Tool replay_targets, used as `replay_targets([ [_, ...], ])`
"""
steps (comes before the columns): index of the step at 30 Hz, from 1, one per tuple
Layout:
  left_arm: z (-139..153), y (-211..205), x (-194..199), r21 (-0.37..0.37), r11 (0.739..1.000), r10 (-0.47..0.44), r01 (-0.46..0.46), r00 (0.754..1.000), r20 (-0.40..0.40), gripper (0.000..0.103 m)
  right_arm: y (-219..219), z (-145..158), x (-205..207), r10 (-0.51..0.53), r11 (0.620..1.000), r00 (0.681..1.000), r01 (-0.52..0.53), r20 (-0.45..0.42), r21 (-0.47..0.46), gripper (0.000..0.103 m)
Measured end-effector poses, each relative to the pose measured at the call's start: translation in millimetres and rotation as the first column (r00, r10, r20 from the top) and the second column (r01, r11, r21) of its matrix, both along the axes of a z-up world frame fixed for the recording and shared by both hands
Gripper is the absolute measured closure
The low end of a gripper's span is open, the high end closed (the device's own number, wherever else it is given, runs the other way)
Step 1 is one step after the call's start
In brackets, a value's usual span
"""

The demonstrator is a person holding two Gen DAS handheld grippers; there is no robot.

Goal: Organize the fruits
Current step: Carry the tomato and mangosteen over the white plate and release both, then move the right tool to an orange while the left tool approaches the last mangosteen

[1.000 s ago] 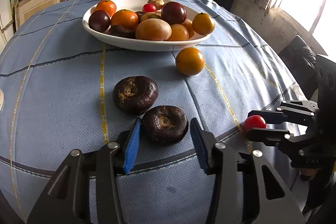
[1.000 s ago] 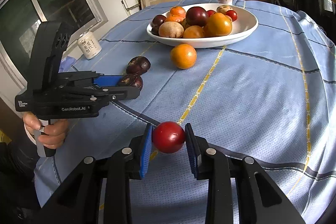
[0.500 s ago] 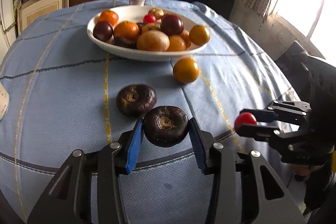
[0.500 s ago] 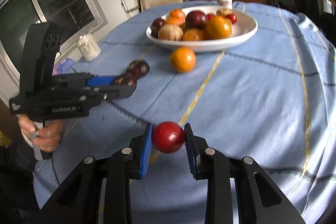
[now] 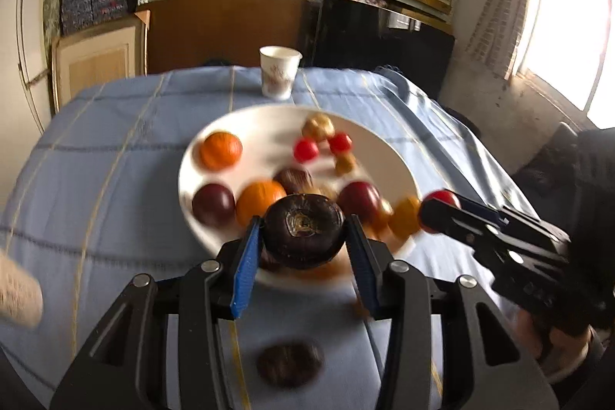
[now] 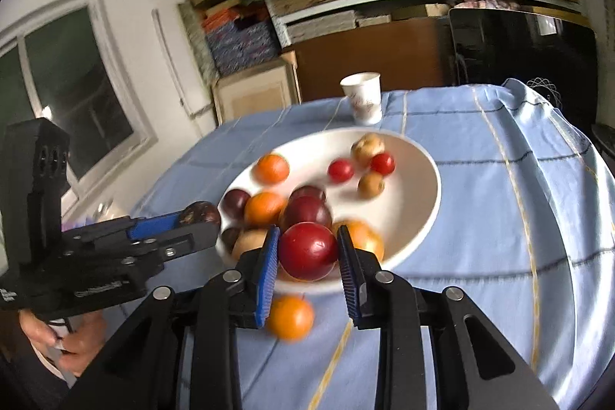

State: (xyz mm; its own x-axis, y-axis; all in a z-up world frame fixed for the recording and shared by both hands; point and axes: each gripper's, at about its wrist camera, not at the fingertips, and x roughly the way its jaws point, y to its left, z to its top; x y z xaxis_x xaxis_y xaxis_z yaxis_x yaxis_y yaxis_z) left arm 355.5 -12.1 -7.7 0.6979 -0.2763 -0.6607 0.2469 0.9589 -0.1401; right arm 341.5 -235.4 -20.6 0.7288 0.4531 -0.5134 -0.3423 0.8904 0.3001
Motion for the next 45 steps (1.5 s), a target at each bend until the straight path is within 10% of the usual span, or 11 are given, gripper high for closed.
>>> replay_targets([
  [4, -0.3, -2.3, 32.2, -0.005, 0.999, 0.035, -0.035, 0.999, 0.004, 0.057, -4.0, 2.6, 24.2, -0.041, 0.999, 0.999, 0.040, 0.019, 0.016, 0.068],
  [6, 6.3, 2.5, 32.2, -0.012, 0.996, 0.083, -0.083, 0.996, 0.036, 0.028, -6.9, 2.5, 26.4, -0.060, 0.998, 0.998, 0.060, 0.020, 0.020, 0.053],
  [12, 31.9, 17.3, -12.5, -0.007, 0.993, 0.121, -0.121, 0.985, 0.125, 0.008, -11.1, 13.5, 3.3, -0.022, 0.999, 0.999, 0.021, 0.037, 0.030, 0.052],
  [17, 18.5, 30.3, -62.0, 0.033, 0.982, 0.178, -0.188, 0.966, 0.186, 0.005, -0.5, 11.6, -22.0, 0.021, 1.000, 0.999, -0.022, 0.046, 0.015, 0.040],
  [24, -20.4, 47.7, -81.0, 0.032, 0.980, 0.195, -0.195, 0.980, 0.029, 0.005, 21.7, -9.7, -40.5, 0.075, 0.997, 0.996, -0.077, -0.042, -0.023, 0.039],
  [45, -19.0, 61.6, -84.8, 0.047, 0.955, 0.293, -0.294, 0.956, 0.026, 0.005, 41.2, -44.9, -30.5, 0.049, 0.987, 0.991, -0.067, -0.126, -0.143, 0.044],
])
